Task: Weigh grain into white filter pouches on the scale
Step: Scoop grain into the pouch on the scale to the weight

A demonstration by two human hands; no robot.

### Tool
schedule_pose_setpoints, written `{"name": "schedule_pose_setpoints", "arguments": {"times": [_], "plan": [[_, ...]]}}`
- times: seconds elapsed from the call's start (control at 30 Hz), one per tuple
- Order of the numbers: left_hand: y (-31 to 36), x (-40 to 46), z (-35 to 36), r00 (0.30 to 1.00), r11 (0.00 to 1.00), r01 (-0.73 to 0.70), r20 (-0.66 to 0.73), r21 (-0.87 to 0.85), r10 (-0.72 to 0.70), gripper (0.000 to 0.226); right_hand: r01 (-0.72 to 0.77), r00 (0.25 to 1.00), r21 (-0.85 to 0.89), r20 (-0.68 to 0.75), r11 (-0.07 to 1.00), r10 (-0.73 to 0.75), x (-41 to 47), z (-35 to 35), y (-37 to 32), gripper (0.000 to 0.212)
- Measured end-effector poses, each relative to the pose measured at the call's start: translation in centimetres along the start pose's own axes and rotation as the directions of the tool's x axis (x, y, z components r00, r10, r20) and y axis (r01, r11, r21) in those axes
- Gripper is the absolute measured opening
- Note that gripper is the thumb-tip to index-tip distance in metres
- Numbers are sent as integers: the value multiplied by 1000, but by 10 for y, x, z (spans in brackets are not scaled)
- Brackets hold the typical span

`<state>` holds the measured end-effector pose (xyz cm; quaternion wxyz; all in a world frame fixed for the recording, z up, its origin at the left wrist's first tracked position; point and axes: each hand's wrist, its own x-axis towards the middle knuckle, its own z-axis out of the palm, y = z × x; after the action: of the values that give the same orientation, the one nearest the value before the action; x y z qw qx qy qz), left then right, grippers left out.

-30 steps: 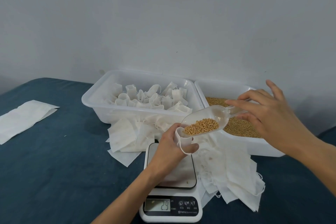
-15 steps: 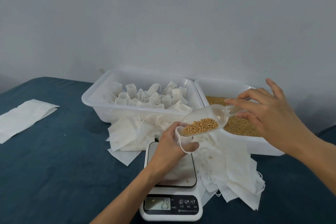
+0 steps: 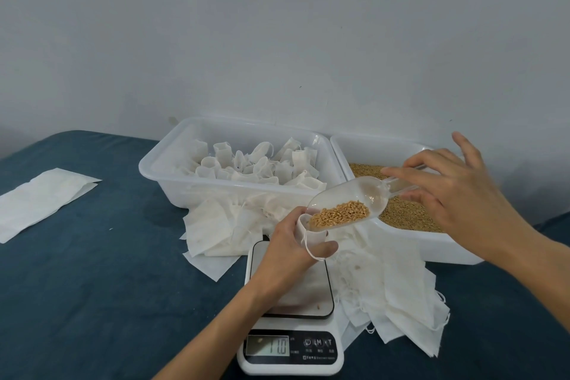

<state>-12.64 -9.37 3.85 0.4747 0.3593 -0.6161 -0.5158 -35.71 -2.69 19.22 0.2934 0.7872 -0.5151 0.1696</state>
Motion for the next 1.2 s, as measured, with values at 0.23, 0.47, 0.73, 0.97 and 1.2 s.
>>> {"name": "schedule_pose_setpoints", "arguments": {"times": [0.23, 0.47, 0.73, 0.97, 1.2], "plan": [[-1, 1, 0, 1000, 1000, 4, -7, 7, -4, 51, 1, 1000, -5, 7, 1000, -1, 0, 0, 1, 46], [1, 0, -1, 1000, 1000, 1, 0, -8, -1, 49, 5, 1000, -9, 0, 1000, -5, -1, 3, 1, 47], [4, 0, 0, 1000, 1000, -6, 3, -15, 6, 45, 13, 1000, -17, -11, 1000, -13, -1, 5, 2, 47], [8, -2, -1, 1000, 1000, 10, 3, -28, -10, 46, 14, 1000, -12, -6, 1000, -14, -1, 5, 3, 46], [14, -5, -2, 1000, 999, 6, -2, -37, -6, 43, 14, 1000, -12, -7, 1000, -15, -1, 4, 3, 46]]}}
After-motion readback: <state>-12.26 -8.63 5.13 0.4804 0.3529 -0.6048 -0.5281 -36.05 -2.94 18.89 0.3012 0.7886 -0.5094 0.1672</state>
